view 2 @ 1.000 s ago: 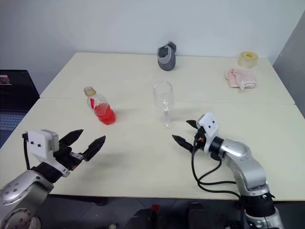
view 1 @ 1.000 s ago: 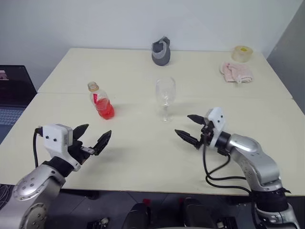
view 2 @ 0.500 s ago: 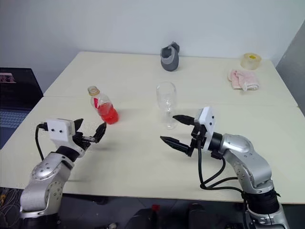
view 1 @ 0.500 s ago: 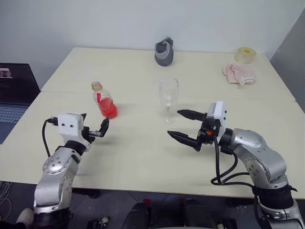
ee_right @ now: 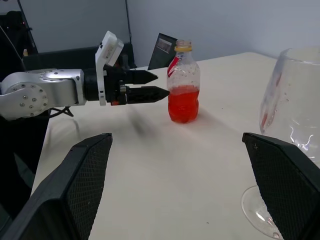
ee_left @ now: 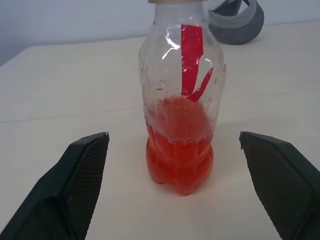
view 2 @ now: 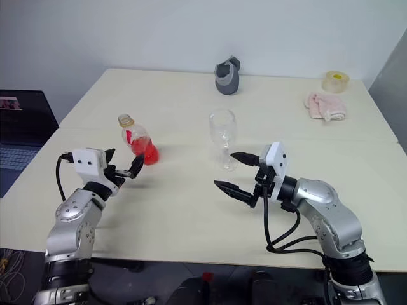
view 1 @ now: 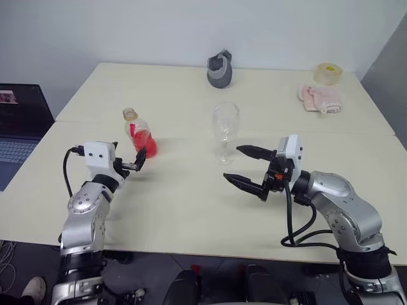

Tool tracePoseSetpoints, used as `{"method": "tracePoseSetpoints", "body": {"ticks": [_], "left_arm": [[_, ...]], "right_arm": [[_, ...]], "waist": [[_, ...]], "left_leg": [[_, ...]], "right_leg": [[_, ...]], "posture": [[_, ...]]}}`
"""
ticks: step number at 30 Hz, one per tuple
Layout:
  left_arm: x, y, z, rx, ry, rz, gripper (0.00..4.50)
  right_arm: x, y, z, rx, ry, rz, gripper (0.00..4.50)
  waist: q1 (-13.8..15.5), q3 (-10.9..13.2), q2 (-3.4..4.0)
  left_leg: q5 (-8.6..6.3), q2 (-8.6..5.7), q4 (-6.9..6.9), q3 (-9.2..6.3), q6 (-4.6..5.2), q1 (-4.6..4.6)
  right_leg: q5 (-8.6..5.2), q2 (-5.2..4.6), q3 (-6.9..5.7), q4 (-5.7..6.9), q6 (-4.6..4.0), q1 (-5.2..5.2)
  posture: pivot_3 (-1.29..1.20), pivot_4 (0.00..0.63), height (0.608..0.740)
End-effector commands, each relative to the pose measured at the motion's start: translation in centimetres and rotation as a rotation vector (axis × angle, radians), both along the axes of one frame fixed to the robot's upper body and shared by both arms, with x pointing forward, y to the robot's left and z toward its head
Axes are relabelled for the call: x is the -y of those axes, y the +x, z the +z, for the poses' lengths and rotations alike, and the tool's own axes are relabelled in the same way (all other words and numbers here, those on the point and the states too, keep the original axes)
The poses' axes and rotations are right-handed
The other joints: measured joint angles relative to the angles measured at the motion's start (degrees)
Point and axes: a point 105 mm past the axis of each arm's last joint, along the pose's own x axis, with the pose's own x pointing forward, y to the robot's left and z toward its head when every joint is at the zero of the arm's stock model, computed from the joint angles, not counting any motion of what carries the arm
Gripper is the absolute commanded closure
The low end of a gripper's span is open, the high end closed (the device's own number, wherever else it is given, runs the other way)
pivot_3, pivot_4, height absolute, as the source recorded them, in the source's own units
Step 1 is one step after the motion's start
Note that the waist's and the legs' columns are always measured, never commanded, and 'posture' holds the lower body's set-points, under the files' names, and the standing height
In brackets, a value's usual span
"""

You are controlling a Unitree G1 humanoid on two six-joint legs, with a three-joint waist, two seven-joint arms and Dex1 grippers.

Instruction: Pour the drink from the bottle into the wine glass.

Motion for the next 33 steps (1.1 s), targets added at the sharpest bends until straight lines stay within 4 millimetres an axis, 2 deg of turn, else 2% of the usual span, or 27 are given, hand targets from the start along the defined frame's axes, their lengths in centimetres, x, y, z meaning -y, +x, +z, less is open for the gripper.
{"method": "tracePoseSetpoints", "body": {"ticks": [1,5,16,24,28,33], "left_arm": [[0.4,1.0,1.0,0.043,0.028,-0.035,0.00],[1.0,2.1,0.6,0.036,0.025,-0.065,0.00],[1.3,4.7,1.5,0.063,0.037,-0.089,0.00],[1.8,6.2,0.7,0.053,0.020,-0.084,0.00],[1.9,6.4,0.8,0.066,0.002,-0.083,0.86],[2.0,6.6,1.0,0.070,0.008,-0.090,2.40]], "right_arm": [[-0.1,-0.8,1.1,0.045,0.011,0.027,0.04],[0.2,-0.7,1.0,0.044,0.007,0.011,0.04],[0.2,-0.9,1.1,0.040,0.015,-0.002,0.04],[0.4,-0.6,1.3,0.038,0.015,-0.024,0.04],[0.6,-0.6,1.3,0.035,0.012,-0.031,0.00],[0.6,-0.5,1.3,0.032,0.015,-0.037,0.00]], "waist": [[0.0,0.0,0.00],[-0.1,0.0,0.00],[-0.1,0.0,-0.02],[-0.1,0.0,-0.03],[-0.1,0.0,-0.04],[-0.1,0.0,-0.04]], "left_leg": [[0.00,-0.02,0.00,0.01,0.00,0.00],[0.00,-0.02,0.01,0.00,-0.01,-0.01],[0.01,-0.04,0.04,-0.03,-0.01,-0.03],[0.01,-0.06,0.05,-0.04,-0.01,-0.03],[0.01,-0.05,0.05,-0.07,-0.01,-0.04],[0.01,-0.05,0.06,-0.05,-0.01,-0.05]], "right_leg": [[0.00,-0.01,0.01,0.00,0.00,0.00],[0.00,-0.02,0.01,0.00,0.00,0.00],[0.01,-0.01,-0.02,0.02,0.01,-0.02],[0.01,-0.02,-0.03,0.02,0.02,-0.02],[0.01,-0.01,-0.04,0.02,0.02,-0.03],[0.01,-0.01,-0.03,0.03,0.02,-0.04]], "posture": [[0.00,0.150,0.740],[0.00,0.150,0.740],[0.00,0.150,0.740],[0.00,0.150,0.740],[0.00,0.150,0.740],[0.00,0.150,0.740]]}}
